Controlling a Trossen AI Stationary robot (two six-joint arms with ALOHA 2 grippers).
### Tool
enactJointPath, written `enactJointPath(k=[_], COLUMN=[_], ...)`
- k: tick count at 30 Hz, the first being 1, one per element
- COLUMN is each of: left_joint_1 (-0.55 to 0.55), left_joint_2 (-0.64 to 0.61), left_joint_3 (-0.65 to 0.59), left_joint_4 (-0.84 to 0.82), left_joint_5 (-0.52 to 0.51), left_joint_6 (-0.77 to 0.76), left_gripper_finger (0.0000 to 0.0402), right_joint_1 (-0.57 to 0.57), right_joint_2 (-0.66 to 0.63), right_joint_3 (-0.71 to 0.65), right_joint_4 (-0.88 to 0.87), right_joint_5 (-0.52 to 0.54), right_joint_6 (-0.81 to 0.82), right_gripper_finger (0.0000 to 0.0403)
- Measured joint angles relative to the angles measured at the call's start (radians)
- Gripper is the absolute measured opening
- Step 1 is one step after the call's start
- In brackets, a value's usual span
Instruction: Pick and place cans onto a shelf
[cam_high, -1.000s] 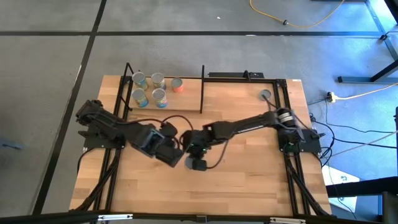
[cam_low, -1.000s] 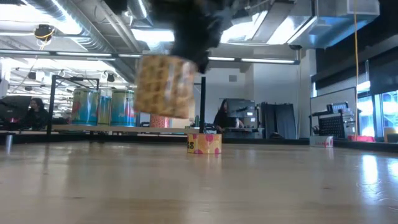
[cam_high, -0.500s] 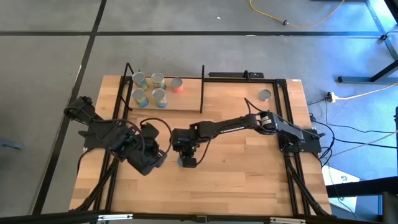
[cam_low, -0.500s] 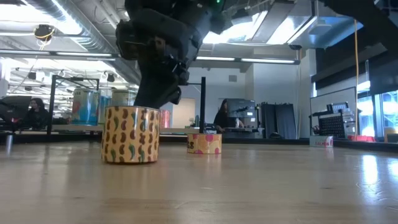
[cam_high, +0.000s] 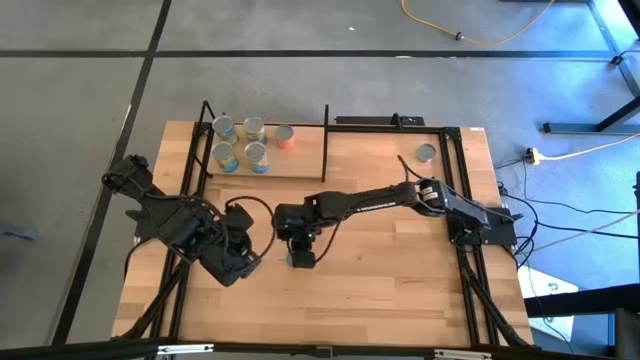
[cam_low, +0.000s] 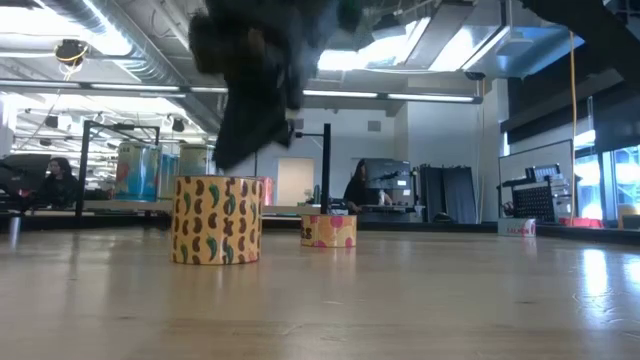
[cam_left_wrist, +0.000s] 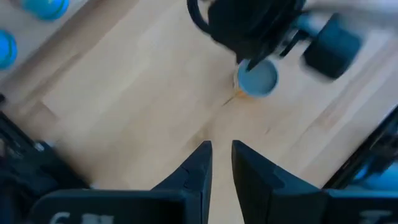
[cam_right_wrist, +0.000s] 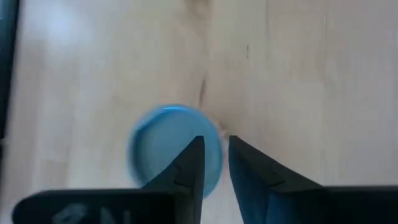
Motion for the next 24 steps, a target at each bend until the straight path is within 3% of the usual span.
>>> enactJointPath(k=[9,14,19,24], left_joint_1=[-0.01,-0.067,-0.112,-0.119], left_joint_2=[0.0,0.004,0.004,0.004], left_joint_3=[0.0,0.0,0.0,-0.041], left_joint_4=[0.001,0.02,0.087,0.269], left_joint_5=[0.023,-0.03,-0.119,-0.132], left_joint_6=[0.387,0.687,0.836,0.952], left_gripper_finger=[0.0055,0.0055,0.0055,0.0055], right_joint_1=[0.035,0.034,0.068,0.112], right_joint_2=[-0.007,-0.146,-0.233,-0.354], right_joint_3=[0.301,0.227,0.235,0.237], right_joint_4=[-0.277,-0.395,-0.553,-0.607], right_joint_5=[-0.033,-0.184,-0.169,-0.183], right_joint_6=[-0.149,-0.184,-0.256,-0.292], right_gripper_finger=[0.0077,0.0078,0.0078,0.0078])
